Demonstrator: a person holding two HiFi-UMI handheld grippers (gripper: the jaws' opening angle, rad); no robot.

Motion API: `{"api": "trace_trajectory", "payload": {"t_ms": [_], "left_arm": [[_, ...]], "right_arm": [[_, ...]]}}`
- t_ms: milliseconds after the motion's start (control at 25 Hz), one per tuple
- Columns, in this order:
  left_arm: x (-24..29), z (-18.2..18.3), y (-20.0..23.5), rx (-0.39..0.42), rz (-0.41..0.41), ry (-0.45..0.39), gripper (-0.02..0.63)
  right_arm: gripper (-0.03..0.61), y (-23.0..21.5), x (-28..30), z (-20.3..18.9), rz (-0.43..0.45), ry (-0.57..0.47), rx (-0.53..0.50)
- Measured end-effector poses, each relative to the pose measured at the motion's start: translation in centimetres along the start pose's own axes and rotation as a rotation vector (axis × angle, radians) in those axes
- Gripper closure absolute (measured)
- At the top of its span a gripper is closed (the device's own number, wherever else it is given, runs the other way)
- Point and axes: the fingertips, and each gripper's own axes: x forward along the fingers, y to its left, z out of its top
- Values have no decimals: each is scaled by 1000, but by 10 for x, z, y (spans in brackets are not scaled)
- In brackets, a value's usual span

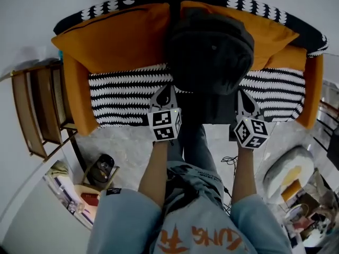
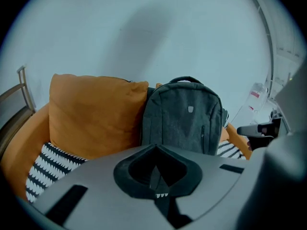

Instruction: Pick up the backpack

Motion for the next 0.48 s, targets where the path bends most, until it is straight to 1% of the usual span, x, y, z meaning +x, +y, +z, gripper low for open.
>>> {"api": "trace_trajectory", "payload": {"t_ms": [200, 400, 480], "left_arm": [[19, -12, 0, 13, -17, 32, 603], [41, -15, 5, 16, -29, 53, 603], [49, -18, 7, 46, -29, 70, 603]], "right_arm": [[581, -15, 14, -14, -42, 23, -8], [581, -32, 28, -15, -79, 21, 1], [581, -37, 34, -17, -84, 18, 10]]}}
